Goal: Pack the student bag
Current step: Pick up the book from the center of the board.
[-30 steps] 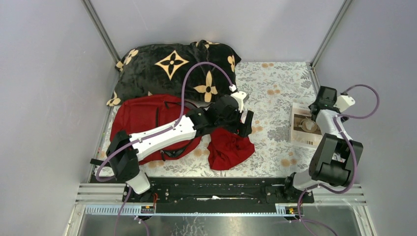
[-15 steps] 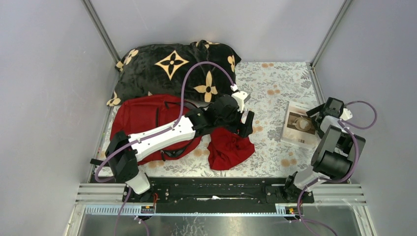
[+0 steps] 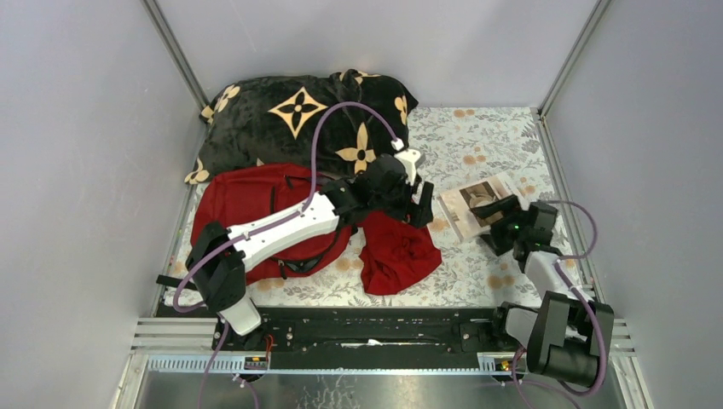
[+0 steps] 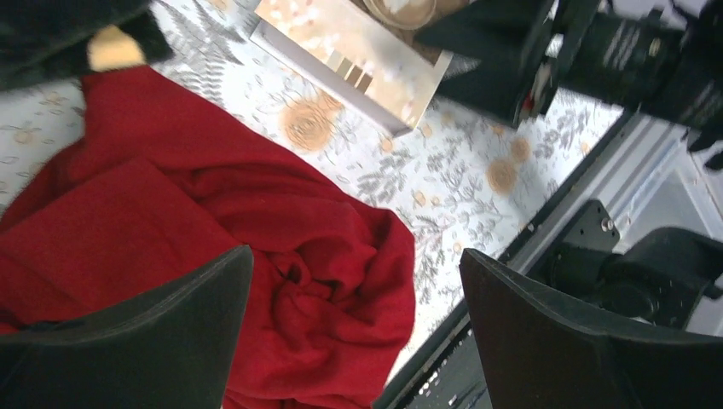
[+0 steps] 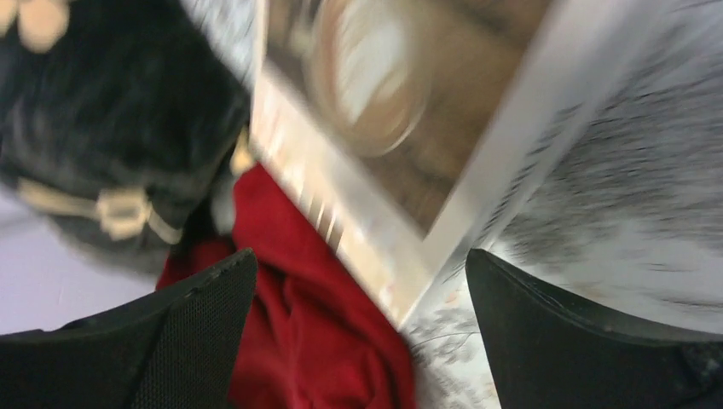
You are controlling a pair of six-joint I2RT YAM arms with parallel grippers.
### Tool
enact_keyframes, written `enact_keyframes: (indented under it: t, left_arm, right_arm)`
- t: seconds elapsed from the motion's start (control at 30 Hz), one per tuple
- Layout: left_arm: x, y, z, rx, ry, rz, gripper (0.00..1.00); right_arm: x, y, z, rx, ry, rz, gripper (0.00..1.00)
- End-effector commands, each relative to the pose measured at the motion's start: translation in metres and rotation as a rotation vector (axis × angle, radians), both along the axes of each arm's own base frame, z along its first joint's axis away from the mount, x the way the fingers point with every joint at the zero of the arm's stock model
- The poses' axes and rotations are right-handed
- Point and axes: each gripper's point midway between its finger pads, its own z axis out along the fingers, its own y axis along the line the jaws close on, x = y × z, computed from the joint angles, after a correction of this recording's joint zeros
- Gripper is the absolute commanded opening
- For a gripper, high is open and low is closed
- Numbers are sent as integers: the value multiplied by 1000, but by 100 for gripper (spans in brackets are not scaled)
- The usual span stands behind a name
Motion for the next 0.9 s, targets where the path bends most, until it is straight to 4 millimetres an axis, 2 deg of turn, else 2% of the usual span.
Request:
enact_keyframes:
  t: [0.0, 0.03, 0.07, 0.13, 0.2, 0.23, 0.27, 0.37, 0.4, 0.47, 0.53, 0.6, 0.67, 0.73, 0.87]
  left_arm:
    - [24, -1, 11, -89, -9, 42, 99]
    - [25, 1, 9, -84, -9, 49, 99]
    - [24, 2, 6, -80, -3, 54, 99]
    - [23, 3, 3, -93, 13, 71, 99]
    - [20, 3, 1, -118, 28, 77, 99]
    - [19, 2, 1, -130, 37, 76, 99]
    - [17, 1, -1, -136, 49, 76, 99]
    - [13, -1, -10, -138, 87, 73, 99]
    - [11, 0, -11, -141, 96, 78, 99]
    - [7, 2, -10, -149, 104, 80, 99]
    - [4, 5, -8, -152, 107, 79, 99]
    - [1, 7, -6, -150, 106, 78, 99]
    - [-2, 9, -6, -141, 110, 77, 99]
    - [-7, 9, -5, -129, 108, 55, 99]
    - [-18, -4, -5, -106, 108, -20, 99]
  right_arm:
    - [16, 89, 71, 170, -282, 375, 100]
    - [15, 102, 83, 148, -309, 476, 100]
    - [14, 101, 86, 98, -253, 519, 100]
    - [21, 72, 86, -130, -180, 477, 100]
    - [40, 35, 89, -329, -153, 354, 100]
    - [53, 16, 87, -415, -131, 302, 100]
    - [66, 7, 88, -453, -109, 282, 100]
    - [119, -8, 82, -500, -7, 306, 100]
    - [135, -12, 70, -513, 56, 333, 100]
    - [169, -25, 61, -536, 150, 331, 100]
    - [200, -25, 49, -523, 188, 363, 100]
    - [219, -25, 30, -493, 249, 387, 100]
    - [228, -26, 15, -478, 296, 389, 100]
    - [227, -32, 3, -483, 327, 374, 100]
    - [195, -47, -8, -473, 365, 327, 100]
